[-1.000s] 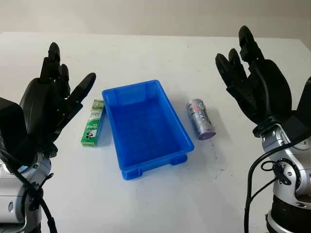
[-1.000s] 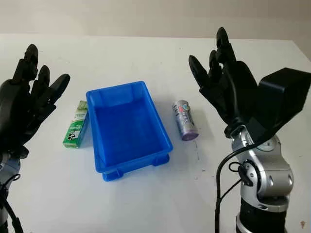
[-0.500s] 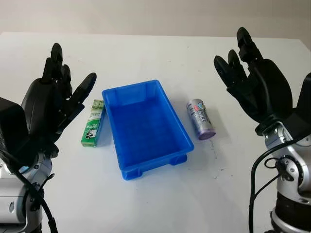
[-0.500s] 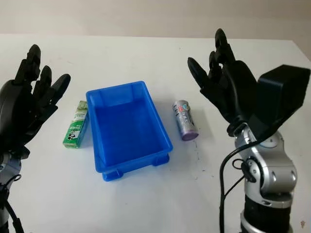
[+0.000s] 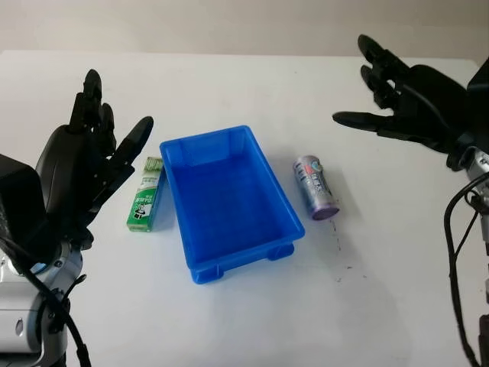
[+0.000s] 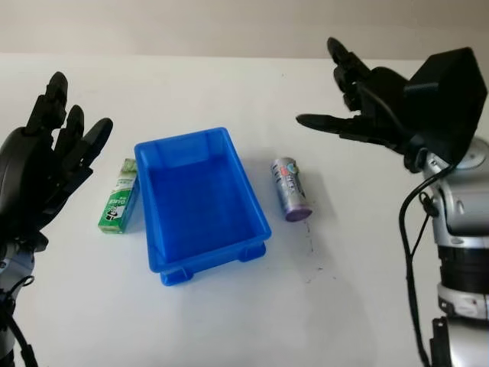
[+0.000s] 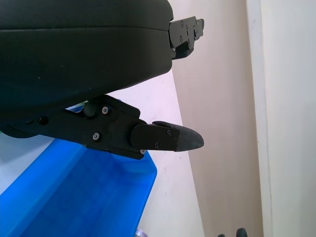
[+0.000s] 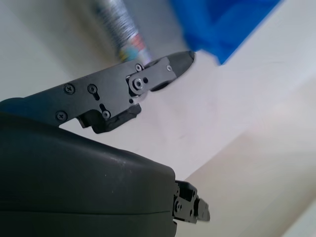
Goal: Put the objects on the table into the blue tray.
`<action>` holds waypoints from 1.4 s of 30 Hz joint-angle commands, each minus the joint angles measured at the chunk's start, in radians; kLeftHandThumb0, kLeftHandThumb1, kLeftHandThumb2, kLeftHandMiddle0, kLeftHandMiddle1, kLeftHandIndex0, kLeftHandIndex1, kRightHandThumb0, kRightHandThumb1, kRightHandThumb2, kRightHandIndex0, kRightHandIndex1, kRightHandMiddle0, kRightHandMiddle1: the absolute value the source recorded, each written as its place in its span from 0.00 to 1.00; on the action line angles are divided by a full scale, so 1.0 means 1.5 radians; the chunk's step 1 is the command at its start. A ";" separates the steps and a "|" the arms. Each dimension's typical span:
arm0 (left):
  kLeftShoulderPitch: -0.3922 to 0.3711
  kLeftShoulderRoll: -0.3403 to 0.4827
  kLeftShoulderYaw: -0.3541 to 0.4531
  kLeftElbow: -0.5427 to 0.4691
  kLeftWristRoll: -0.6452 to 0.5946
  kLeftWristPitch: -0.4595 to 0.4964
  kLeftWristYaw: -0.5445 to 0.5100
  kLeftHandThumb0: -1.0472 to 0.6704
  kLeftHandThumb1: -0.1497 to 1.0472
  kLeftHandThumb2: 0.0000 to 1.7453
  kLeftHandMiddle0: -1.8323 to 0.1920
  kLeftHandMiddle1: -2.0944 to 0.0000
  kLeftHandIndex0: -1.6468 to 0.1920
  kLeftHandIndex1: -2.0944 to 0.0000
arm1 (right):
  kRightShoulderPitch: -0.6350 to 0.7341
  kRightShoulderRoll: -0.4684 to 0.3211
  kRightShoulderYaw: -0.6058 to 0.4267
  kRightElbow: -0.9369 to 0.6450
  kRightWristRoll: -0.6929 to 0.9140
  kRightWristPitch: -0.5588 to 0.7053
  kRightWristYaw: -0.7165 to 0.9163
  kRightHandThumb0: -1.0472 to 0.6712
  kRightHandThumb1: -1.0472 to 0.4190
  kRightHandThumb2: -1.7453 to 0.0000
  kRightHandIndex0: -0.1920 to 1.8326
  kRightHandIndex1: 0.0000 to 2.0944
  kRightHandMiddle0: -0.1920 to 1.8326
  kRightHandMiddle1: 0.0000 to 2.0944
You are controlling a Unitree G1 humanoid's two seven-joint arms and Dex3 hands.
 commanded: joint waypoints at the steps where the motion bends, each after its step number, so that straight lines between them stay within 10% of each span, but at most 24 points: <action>1: 0.006 0.003 0.005 -0.013 -0.001 0.002 -0.002 0.33 1.00 0.14 1.00 1.00 1.00 1.00 | -0.030 -0.027 0.023 0.039 -0.039 -0.051 0.004 0.35 0.19 0.99 0.04 0.02 0.05 0.03; 20: 0.004 -0.005 0.007 -0.001 -0.006 -0.003 0.001 0.32 1.00 0.12 1.00 0.99 1.00 1.00 | -0.133 -0.148 0.191 0.254 -0.457 -0.651 -0.194 0.37 0.25 0.97 0.15 0.06 0.16 0.05; 42: -0.004 -0.002 -0.005 0.021 -0.002 -0.013 -0.003 0.33 1.00 0.13 1.00 1.00 1.00 1.00 | -0.283 -0.180 0.396 0.374 -0.863 -0.848 -0.682 0.54 0.08 0.96 0.23 0.04 0.24 0.05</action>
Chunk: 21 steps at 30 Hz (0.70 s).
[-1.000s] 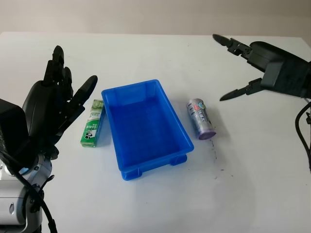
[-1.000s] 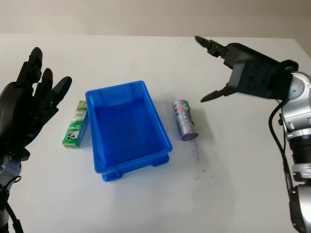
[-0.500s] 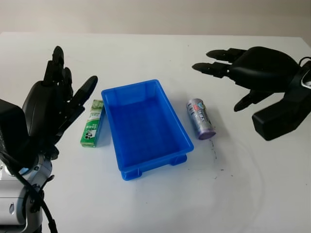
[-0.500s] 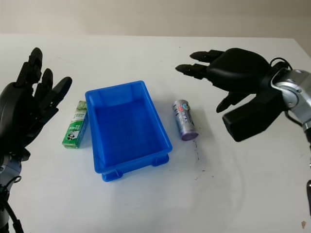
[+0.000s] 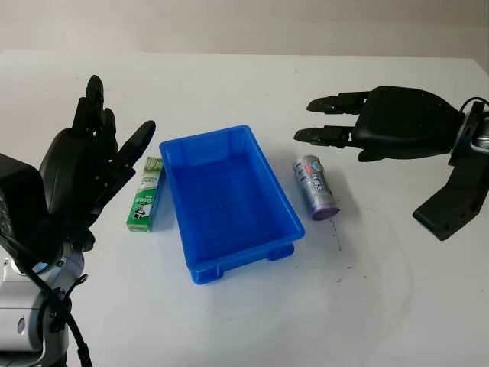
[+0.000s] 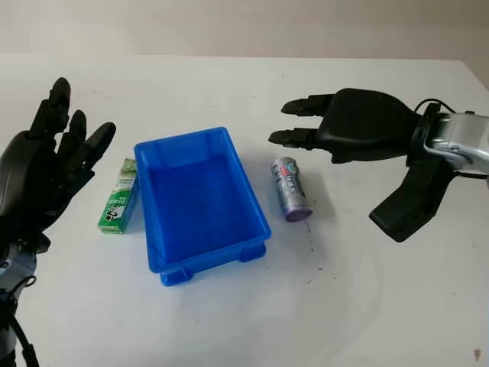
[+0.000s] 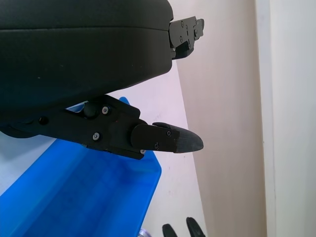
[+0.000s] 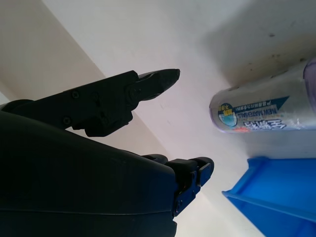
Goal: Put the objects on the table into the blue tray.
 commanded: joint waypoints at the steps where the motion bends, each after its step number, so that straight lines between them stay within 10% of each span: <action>1: -0.004 0.000 -0.001 0.002 0.004 -0.006 0.000 0.33 1.00 0.13 1.00 1.00 1.00 1.00 | -0.030 0.001 0.019 0.012 -0.017 -0.006 -0.039 0.54 0.08 0.96 0.24 0.05 0.25 0.05; 21: 0.002 -0.003 0.003 0.001 0.004 -0.013 -0.001 0.32 1.00 0.12 1.00 1.00 1.00 1.00 | -0.099 0.064 0.192 0.098 -0.109 -0.032 -0.224 0.44 0.08 0.96 0.24 0.03 0.23 0.05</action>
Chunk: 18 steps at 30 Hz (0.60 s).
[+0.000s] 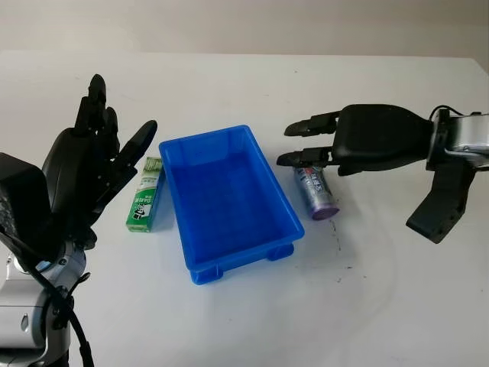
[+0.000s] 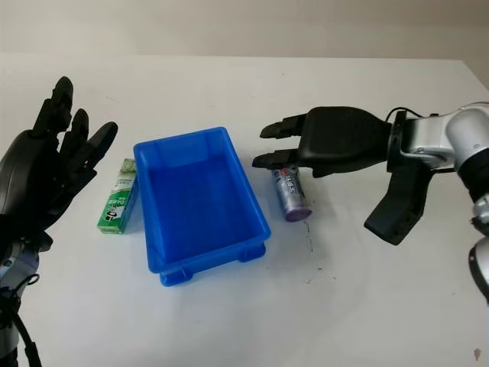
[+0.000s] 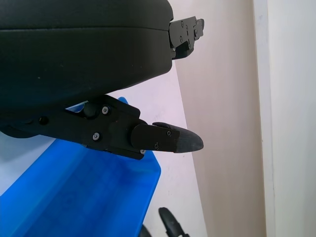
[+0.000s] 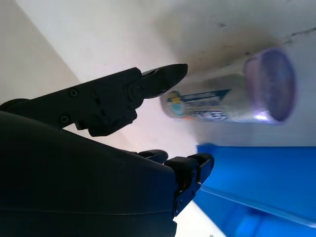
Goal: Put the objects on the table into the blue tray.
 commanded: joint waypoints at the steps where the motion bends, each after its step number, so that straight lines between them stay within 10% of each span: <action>1: 0.004 -0.003 0.006 -0.010 -0.001 0.002 0.002 0.32 1.00 0.12 1.00 1.00 1.00 1.00 | -0.011 -0.002 0.016 0.003 -0.009 -0.001 -0.020 0.47 0.07 0.96 0.24 0.03 0.23 0.05; 15: 0.005 0.004 0.009 -0.015 -0.004 0.004 0.000 0.33 1.00 0.12 1.00 1.00 1.00 1.00 | 0.000 -0.003 0.106 0.020 -0.067 0.012 -0.186 0.48 0.04 0.97 0.33 0.08 0.30 0.10; 18: 0.003 0.003 0.010 -0.015 -0.006 0.004 0.000 0.33 1.00 0.12 1.00 1.00 1.00 1.00 | -0.008 0.002 0.126 0.027 -0.082 0.021 -0.233 0.45 0.06 0.97 0.37 0.16 0.29 0.27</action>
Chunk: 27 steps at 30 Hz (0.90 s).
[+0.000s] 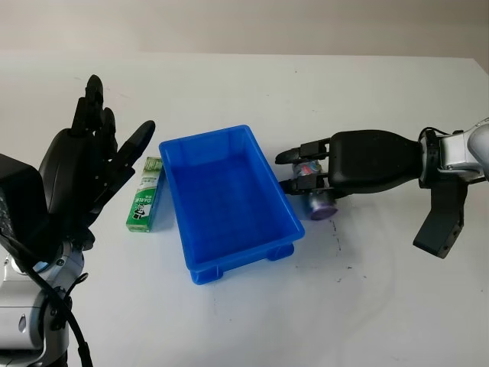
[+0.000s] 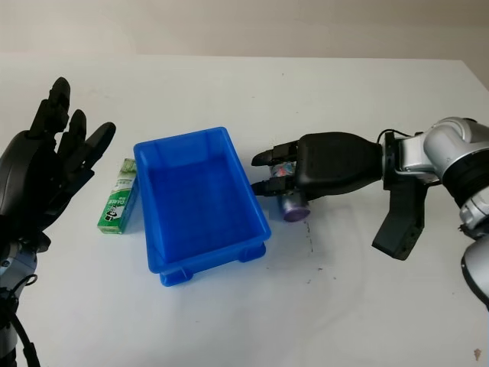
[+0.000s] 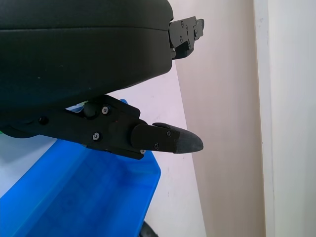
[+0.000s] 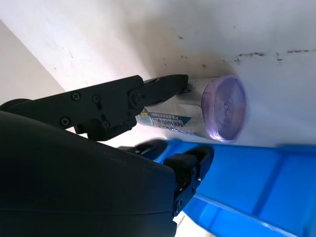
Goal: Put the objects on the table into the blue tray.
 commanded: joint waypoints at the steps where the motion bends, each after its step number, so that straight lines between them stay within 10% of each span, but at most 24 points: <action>1: 0.001 0.004 0.005 -0.012 -0.001 0.003 -0.001 0.33 1.00 0.12 1.00 1.00 1.00 1.00 | -0.011 0.002 0.017 0.006 -0.011 0.007 -0.024 0.43 0.08 0.97 0.35 0.29 0.27 0.41; 4: 0.000 0.004 0.007 -0.012 -0.005 0.004 -0.003 0.33 1.00 0.12 1.00 1.00 1.00 1.00 | -0.018 0.005 0.026 0.012 -0.011 0.003 -0.032 0.40 0.08 0.97 0.26 0.78 0.27 0.66; 7: -0.003 -0.002 0.012 -0.014 -0.013 0.012 0.001 0.33 1.00 0.11 1.00 1.00 1.00 1.00 | -0.016 0.008 0.027 0.017 -0.004 0.009 -0.044 0.39 0.08 0.97 0.25 0.96 0.26 0.76; 21: -0.002 0.000 0.011 -0.032 -0.010 0.025 0.007 0.33 1.00 0.11 1.00 0.99 1.00 1.00 | 0.016 0.040 -0.018 0.089 0.113 0.030 0.093 0.42 0.06 0.97 0.49 1.00 0.35 0.99; 27: 0.000 0.002 0.015 -0.037 -0.012 0.031 0.005 0.33 1.00 0.12 1.00 0.99 1.00 1.00 | 0.041 0.070 -0.142 0.161 0.328 0.018 0.327 0.44 0.03 0.96 0.55 1.00 0.37 1.00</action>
